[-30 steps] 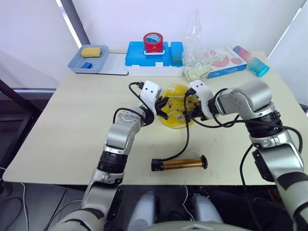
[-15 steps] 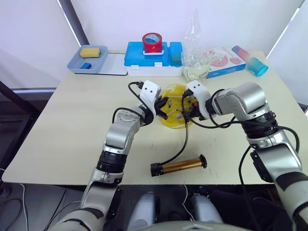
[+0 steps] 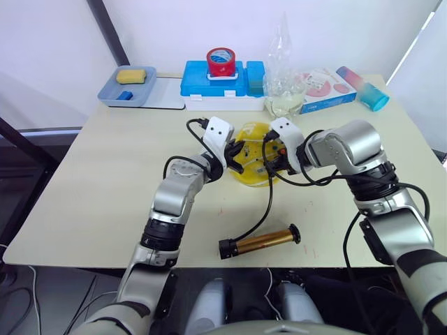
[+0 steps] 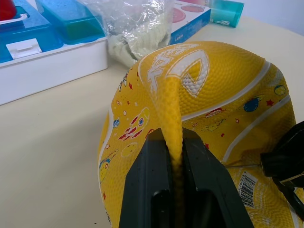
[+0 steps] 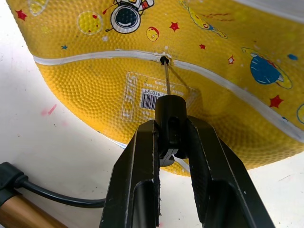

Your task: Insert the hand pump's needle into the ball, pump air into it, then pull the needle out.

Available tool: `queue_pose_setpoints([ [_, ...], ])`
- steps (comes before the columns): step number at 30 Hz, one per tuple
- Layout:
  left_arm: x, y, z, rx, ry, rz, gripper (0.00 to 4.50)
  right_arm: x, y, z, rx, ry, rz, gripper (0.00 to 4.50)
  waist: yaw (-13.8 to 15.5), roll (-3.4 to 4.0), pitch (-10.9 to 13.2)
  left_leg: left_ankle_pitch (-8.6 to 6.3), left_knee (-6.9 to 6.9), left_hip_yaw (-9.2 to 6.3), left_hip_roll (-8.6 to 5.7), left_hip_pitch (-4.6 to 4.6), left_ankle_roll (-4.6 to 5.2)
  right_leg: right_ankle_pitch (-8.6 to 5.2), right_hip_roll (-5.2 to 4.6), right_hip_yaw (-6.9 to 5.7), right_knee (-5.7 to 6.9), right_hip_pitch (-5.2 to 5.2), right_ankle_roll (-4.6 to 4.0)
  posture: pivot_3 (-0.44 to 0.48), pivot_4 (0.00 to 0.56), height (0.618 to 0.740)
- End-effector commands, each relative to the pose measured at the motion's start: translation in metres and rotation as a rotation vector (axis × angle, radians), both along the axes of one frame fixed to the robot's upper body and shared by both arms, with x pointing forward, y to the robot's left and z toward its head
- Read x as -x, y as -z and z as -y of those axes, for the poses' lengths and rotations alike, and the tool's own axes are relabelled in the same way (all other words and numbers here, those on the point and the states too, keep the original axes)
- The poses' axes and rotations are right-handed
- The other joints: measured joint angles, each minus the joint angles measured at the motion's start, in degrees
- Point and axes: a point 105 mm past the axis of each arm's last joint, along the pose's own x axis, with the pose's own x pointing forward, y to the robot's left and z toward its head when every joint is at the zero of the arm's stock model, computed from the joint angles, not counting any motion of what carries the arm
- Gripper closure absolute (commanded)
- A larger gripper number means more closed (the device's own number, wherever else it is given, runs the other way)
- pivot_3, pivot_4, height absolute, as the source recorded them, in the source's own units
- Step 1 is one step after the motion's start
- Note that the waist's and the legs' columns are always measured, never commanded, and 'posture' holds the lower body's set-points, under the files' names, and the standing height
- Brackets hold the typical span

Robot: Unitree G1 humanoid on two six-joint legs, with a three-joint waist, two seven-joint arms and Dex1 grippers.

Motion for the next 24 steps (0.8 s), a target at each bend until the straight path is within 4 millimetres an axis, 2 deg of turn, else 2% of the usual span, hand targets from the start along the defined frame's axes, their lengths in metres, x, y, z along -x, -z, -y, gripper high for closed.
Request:
queue_pose_setpoints([
  [1, 0.003, -0.009, 0.007, 0.000, 0.035, 0.034, 4.46, -0.005, -0.002, 0.004, 0.023, 0.022, 0.030, 4.20, 0.0, 0.00, 0.0, 0.00, 0.00, 0.00, 0.00, 0.00, 0.00, 0.00, 0.00, 0.00, 0.00, 0.00, 0.00, 0.000, 0.150, 0.737],
  [9, 0.006, -0.004, 0.007, -0.001, 0.045, 0.024, 4.46, -0.006, 0.006, 0.004, 0.017, 0.066, 0.002, 4.20, -0.3, 0.00, 0.0, 0.04, 0.00, 0.00, 0.00, 0.03, 0.00, 0.00, 0.00, 0.01, 0.08, 0.00, -0.01, 0.000, 0.150, 0.737],
  [24, 0.000, -0.002, 0.003, -0.015, 0.032, 0.026, 4.46, -0.007, 0.010, 0.019, 0.003, 0.138, -0.039, 4.20, -0.5, 0.00, 0.0, 0.13, 0.00, -0.07, -0.03, 0.07, 0.09, 0.01, -0.07, 0.01, 0.28, 0.00, -0.03, 0.000, 0.150, 0.737],
])
